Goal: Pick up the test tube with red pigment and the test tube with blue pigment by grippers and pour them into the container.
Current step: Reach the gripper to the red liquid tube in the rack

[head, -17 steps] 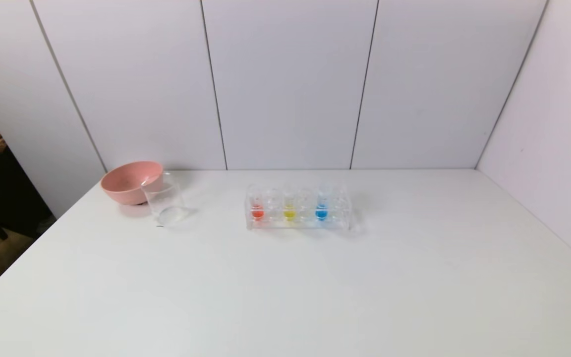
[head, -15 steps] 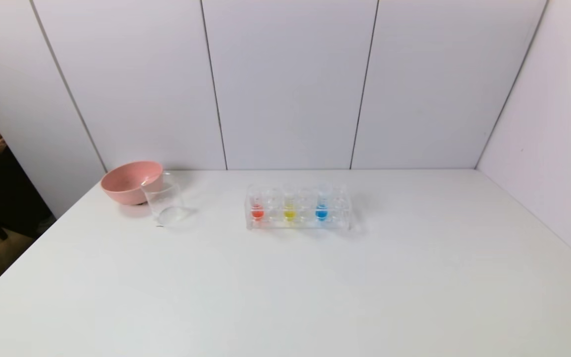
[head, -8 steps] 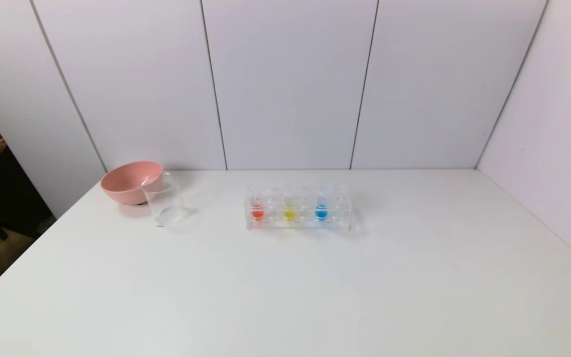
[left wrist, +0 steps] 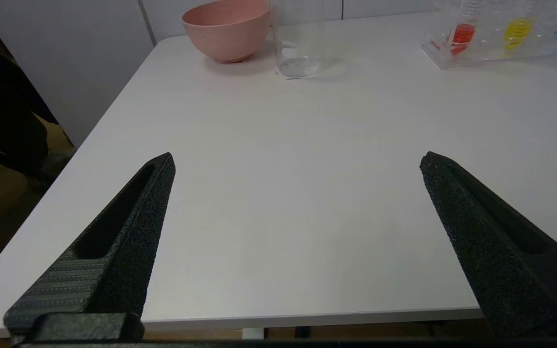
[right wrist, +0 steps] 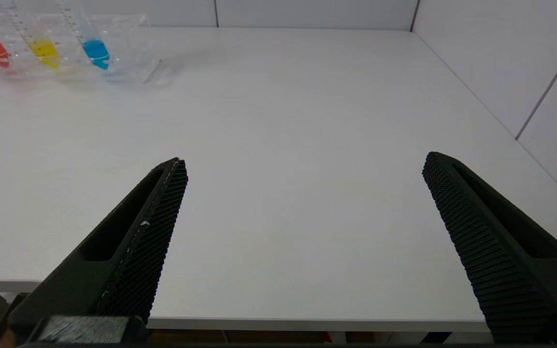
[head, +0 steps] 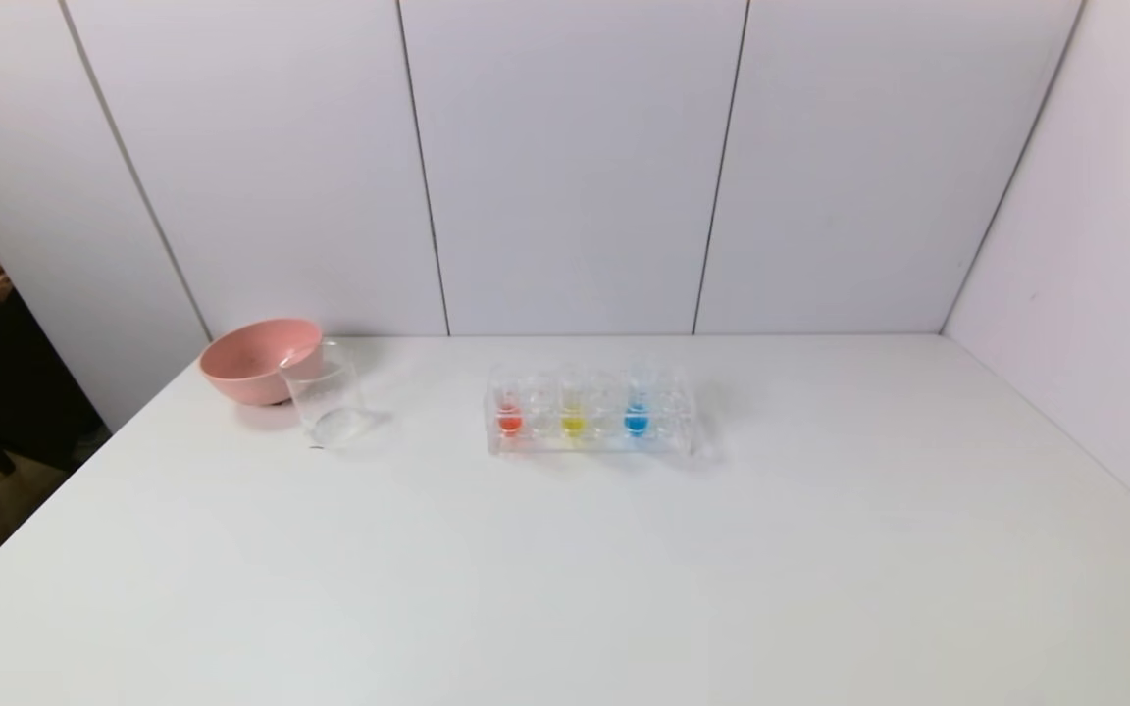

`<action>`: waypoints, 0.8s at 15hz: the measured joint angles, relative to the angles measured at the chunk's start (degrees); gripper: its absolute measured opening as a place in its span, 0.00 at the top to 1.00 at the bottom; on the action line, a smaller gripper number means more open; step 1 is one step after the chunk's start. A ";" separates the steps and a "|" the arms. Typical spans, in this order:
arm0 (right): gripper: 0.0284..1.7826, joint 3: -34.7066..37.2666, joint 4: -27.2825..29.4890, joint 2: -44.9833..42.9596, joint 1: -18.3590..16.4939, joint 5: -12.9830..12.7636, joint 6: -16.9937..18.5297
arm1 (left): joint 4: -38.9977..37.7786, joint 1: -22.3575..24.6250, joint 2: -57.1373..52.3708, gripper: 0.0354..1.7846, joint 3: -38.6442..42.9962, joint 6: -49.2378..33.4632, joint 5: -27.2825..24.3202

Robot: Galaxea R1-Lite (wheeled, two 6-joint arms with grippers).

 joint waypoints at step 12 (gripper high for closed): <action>0.00 0.00 0.00 0.00 0.00 0.00 0.00 | 13.36 -0.13 16.14 0.01 -32.12 0.63 -3.77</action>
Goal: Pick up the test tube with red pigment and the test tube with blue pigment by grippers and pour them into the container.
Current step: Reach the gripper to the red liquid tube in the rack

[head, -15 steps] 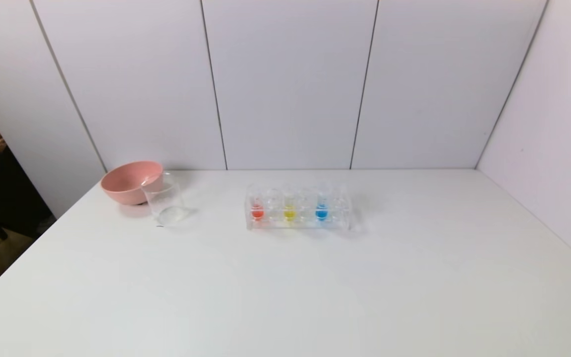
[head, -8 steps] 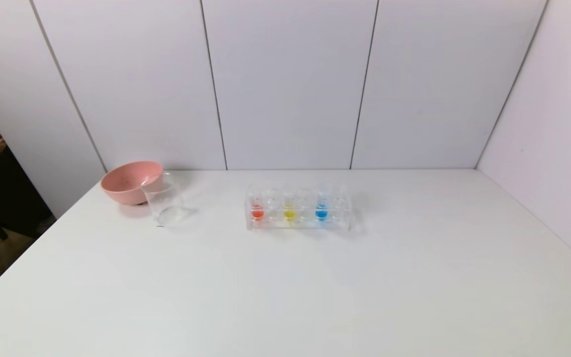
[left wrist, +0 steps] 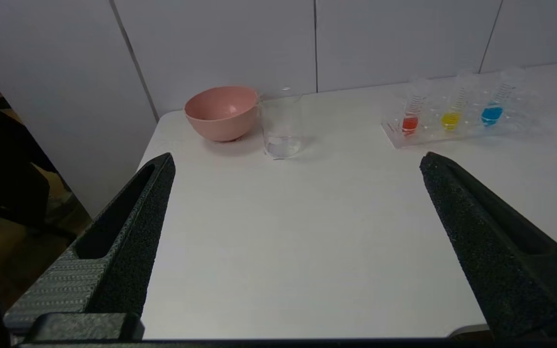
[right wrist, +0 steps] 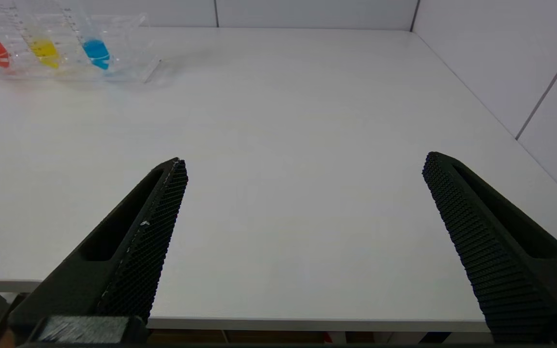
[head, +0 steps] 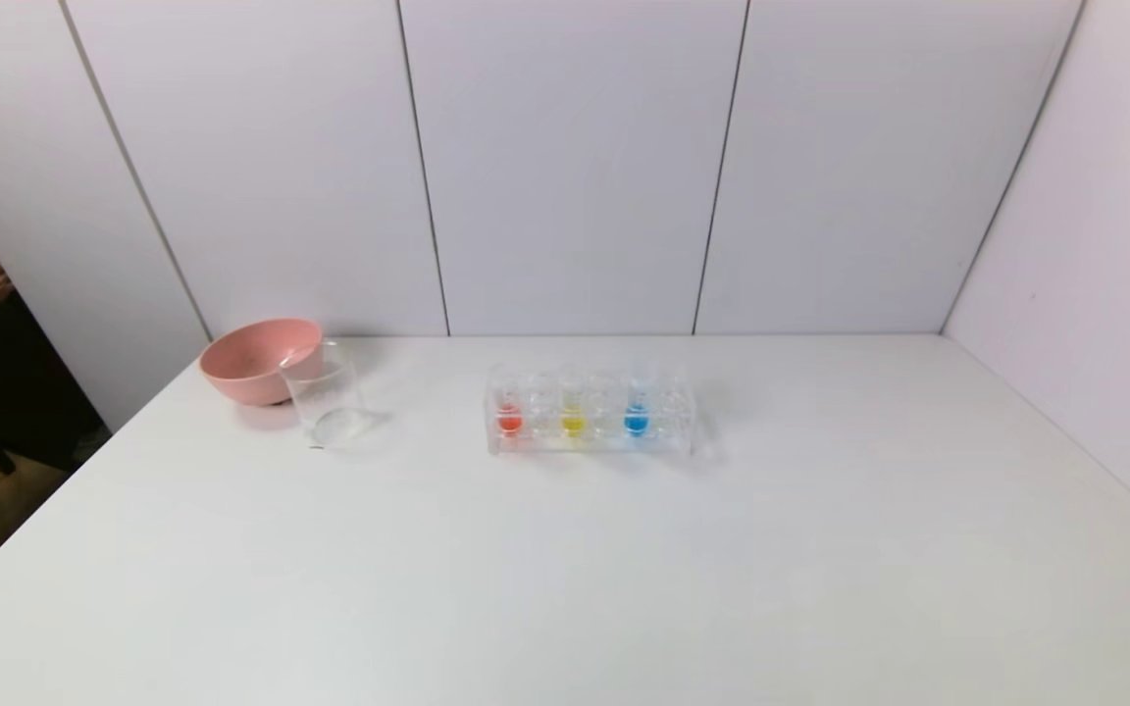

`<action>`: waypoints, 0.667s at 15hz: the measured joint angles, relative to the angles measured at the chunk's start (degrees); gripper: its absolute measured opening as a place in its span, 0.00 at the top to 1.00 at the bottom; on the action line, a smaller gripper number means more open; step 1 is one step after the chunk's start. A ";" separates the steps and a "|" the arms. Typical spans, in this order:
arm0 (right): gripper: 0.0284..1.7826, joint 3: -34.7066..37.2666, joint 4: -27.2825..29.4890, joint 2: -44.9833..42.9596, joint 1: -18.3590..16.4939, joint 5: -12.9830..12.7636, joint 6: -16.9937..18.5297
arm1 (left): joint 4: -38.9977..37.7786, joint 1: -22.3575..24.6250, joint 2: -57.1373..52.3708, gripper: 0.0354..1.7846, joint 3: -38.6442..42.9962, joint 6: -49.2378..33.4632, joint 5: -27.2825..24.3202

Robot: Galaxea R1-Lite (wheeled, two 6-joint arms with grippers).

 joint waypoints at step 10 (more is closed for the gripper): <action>0.00 0.00 0.00 0.00 0.00 0.00 0.00 | -17.87 0.00 29.17 0.01 -9.12 -0.56 -6.77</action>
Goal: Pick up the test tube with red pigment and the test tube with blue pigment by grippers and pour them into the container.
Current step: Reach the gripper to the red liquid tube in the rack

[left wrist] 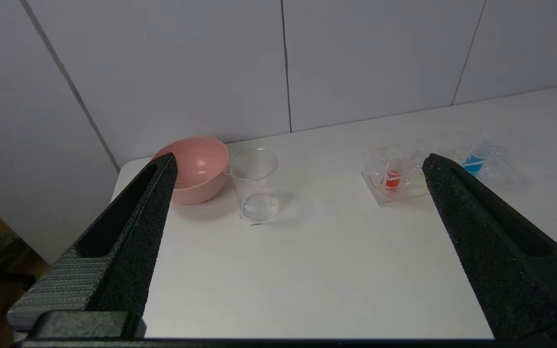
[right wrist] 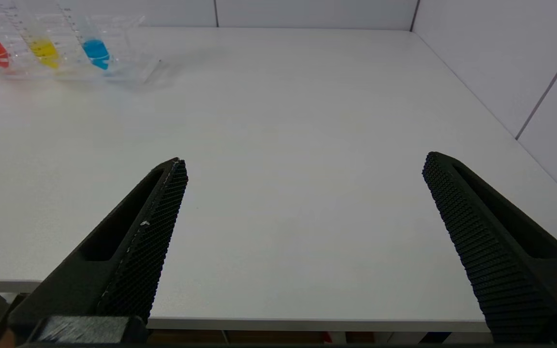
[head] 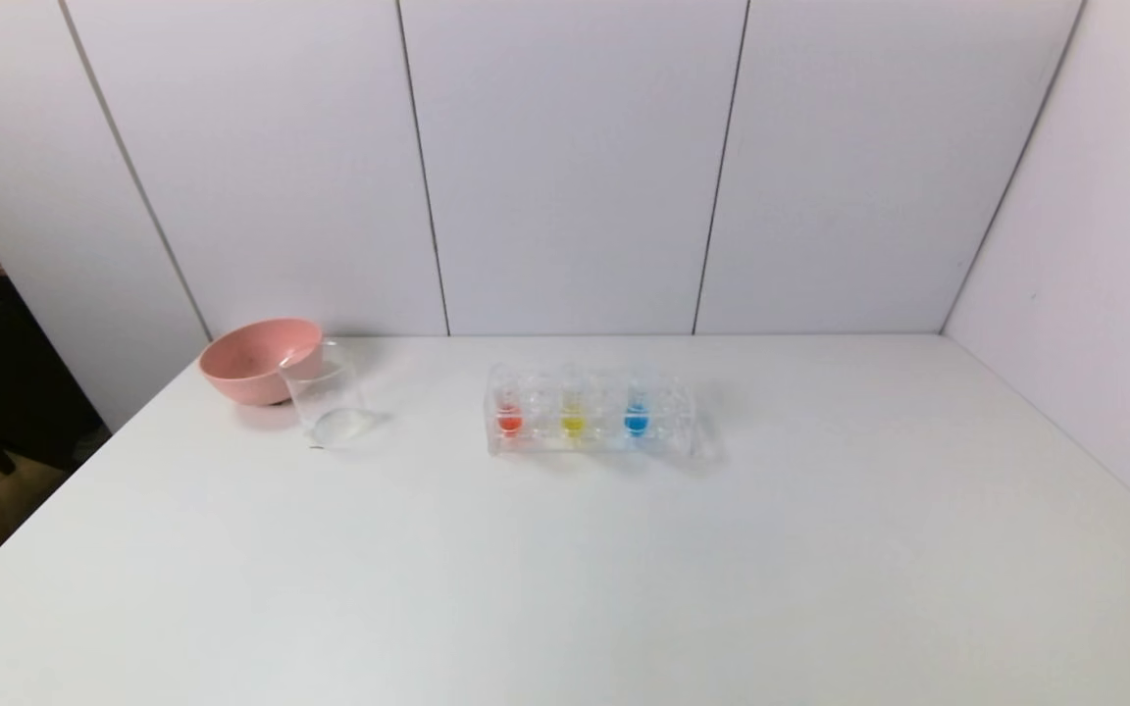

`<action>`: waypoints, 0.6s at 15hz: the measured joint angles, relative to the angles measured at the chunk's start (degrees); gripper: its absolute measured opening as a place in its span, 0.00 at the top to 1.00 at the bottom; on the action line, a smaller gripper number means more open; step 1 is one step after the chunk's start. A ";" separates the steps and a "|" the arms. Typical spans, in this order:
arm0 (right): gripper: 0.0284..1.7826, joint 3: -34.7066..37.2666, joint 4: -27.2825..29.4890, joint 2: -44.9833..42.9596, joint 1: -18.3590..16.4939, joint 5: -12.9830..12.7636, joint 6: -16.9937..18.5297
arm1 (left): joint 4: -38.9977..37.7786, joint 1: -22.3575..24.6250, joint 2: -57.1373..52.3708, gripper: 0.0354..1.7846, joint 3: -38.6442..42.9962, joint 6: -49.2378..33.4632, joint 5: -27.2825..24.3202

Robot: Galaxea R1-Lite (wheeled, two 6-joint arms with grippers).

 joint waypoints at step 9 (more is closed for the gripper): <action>0.00 0.00 0.00 0.00 0.00 0.00 0.00 | -21.98 -0.87 26.32 0.01 -3.84 -5.94 -4.64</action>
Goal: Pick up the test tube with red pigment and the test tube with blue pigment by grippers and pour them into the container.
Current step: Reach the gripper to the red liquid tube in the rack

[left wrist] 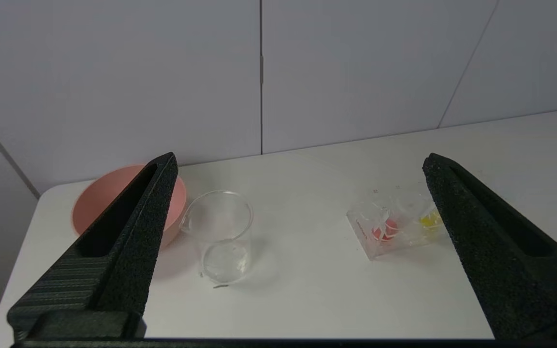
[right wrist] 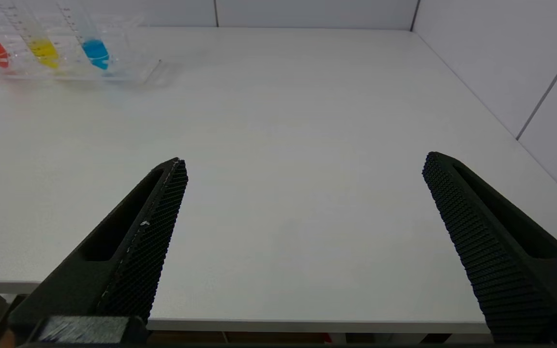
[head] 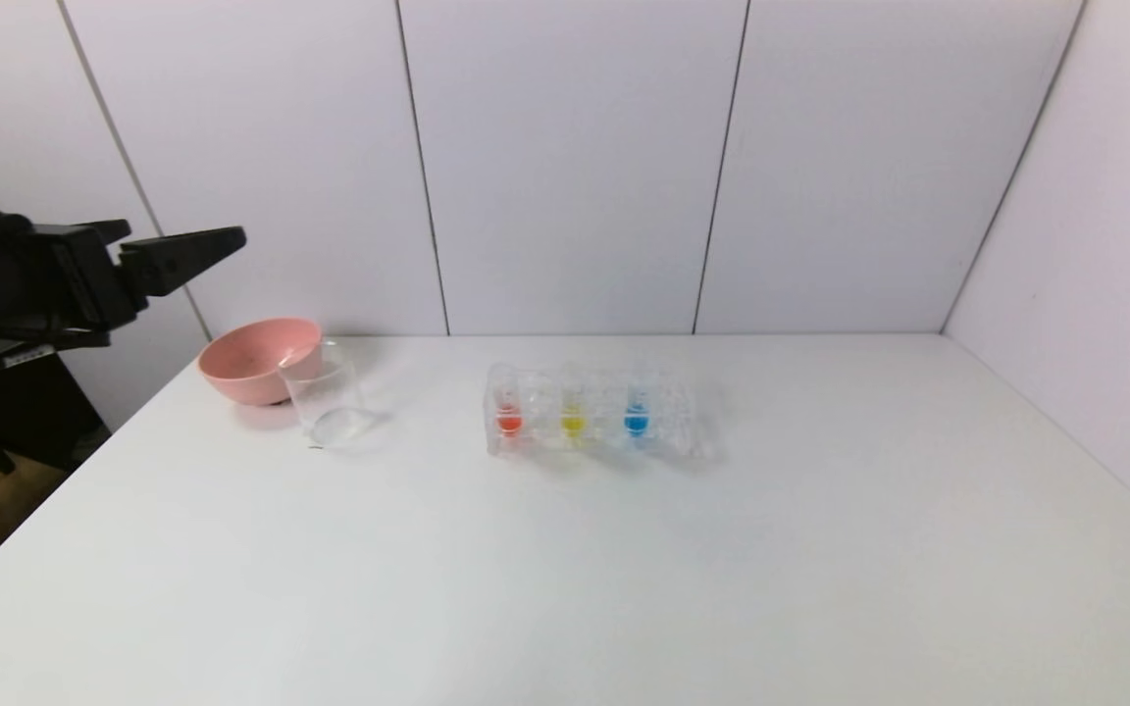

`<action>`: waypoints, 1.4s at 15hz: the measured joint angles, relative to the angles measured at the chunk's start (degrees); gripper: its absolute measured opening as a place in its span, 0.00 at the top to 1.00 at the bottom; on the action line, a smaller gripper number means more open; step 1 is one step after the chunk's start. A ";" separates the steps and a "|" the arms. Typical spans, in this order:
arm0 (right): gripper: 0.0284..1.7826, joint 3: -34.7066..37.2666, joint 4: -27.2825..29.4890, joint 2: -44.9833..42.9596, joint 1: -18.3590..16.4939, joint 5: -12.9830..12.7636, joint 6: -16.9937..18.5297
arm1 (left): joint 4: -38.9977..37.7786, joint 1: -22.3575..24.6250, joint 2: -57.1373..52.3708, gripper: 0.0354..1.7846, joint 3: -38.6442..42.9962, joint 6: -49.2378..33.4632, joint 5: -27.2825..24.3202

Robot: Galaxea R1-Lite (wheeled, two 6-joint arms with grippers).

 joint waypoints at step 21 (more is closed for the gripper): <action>0.00 0.00 0.00 0.00 0.00 0.00 0.00 | -27.75 -3.95 32.63 0.01 -3.96 1.71 -37.57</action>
